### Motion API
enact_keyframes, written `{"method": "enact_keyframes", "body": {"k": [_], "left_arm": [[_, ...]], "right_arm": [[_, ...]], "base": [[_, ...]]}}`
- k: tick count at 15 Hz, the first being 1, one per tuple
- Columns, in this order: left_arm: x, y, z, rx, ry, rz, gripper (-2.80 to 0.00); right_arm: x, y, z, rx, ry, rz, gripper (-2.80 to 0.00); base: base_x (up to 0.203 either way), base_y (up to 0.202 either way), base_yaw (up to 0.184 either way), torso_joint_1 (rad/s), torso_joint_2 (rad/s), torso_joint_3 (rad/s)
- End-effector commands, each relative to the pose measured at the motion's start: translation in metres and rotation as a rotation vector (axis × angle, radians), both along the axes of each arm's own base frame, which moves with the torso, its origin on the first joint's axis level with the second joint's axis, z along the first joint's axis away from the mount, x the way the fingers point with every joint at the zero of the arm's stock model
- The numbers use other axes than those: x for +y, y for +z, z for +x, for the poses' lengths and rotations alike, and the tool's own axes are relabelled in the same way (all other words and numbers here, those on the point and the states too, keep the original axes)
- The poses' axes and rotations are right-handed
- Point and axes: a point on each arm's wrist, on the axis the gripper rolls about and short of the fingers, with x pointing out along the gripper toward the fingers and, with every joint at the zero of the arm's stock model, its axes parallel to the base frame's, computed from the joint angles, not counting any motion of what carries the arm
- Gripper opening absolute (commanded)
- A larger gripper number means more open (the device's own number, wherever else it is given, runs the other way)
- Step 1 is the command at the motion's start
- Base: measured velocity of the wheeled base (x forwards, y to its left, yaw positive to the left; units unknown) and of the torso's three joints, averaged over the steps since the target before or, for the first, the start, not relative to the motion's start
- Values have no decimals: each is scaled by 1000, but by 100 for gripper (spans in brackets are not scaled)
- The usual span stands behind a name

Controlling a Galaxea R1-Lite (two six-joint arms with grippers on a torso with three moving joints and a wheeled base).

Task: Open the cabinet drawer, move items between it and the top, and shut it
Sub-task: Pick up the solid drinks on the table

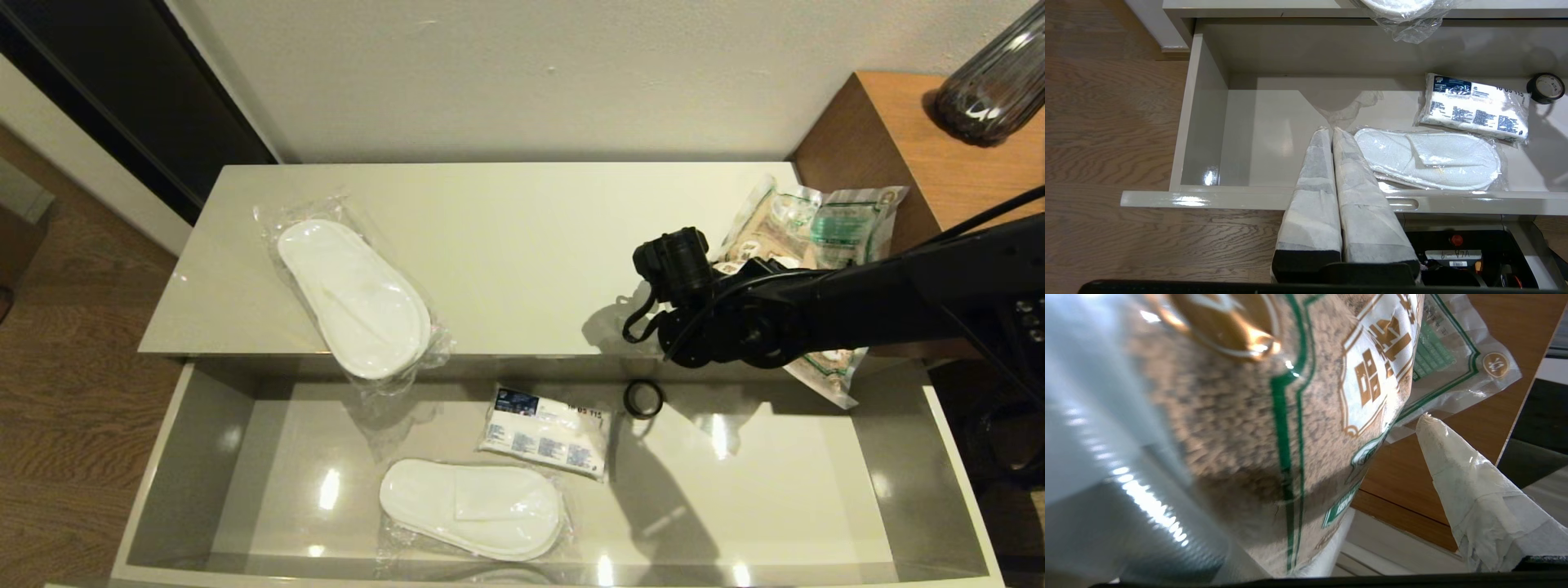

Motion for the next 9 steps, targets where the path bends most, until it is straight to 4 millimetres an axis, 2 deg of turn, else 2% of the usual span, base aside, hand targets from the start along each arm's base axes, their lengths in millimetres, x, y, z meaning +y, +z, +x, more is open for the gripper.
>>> {"method": "enact_keyframes", "body": {"k": [1,9], "left_arm": [[0,0,0,1,0,0,-280],[0,0,0,1,-1,0,-280]], "right_arm": [[-5,-7,3,16,-12,-8,-280],[-2,-2,6,-44,26,55,-280]], "base": [[0,0,0,0,0,0],[0,0,0,0,0,0]]}}
